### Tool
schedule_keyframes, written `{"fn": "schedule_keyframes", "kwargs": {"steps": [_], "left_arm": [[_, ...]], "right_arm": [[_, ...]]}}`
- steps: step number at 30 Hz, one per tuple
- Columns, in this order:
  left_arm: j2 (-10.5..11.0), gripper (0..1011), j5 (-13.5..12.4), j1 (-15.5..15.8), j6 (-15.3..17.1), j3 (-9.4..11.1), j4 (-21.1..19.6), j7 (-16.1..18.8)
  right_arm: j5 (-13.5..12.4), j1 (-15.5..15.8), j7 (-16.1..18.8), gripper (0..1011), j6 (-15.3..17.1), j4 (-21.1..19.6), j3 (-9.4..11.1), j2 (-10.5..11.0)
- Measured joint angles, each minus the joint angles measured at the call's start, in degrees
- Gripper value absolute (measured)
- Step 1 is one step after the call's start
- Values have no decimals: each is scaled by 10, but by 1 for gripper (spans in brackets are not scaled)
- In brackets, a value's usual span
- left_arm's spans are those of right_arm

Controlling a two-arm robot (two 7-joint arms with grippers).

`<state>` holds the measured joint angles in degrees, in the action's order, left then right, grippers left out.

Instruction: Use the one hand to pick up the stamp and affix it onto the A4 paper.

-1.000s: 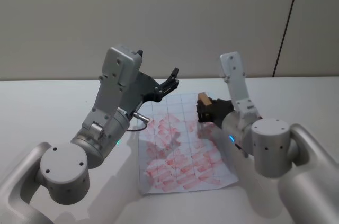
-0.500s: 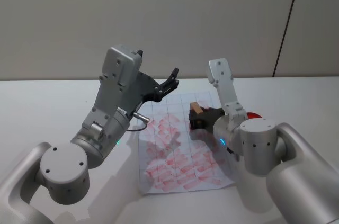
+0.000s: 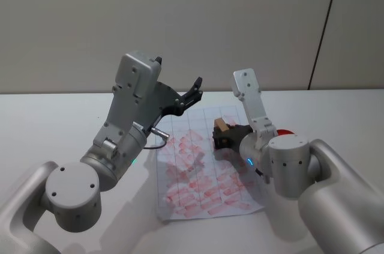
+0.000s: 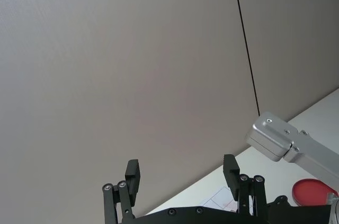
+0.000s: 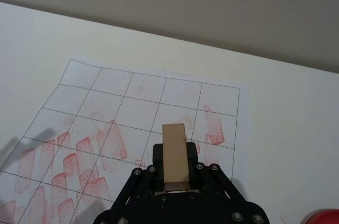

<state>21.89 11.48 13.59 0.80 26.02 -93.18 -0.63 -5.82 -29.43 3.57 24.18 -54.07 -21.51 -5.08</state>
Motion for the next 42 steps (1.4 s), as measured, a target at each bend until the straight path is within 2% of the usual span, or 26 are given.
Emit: {"fn": "schedule_keyframes", "kwargs": {"steps": [11,19,28,34,42], "left_arm": [[0,1001,0,0,0,0,0,0],[0,1001,0,0,0,0,0,0],[0,1001,0,0,0,0,0,0],[0,1001,0,0,0,0,0,0],[0,1002,0,0,0,0,0,0]], "right_arm": [[4,0,0,220,0,5,0,-1],[5,11,0,221,-6,-21,1,4],[-3,25,-6,221,-21,-90,10,14],[-14,36,-19,221,-32,-150,24,26],[-27,47,-36,221,-30,-191,42,41]]}}
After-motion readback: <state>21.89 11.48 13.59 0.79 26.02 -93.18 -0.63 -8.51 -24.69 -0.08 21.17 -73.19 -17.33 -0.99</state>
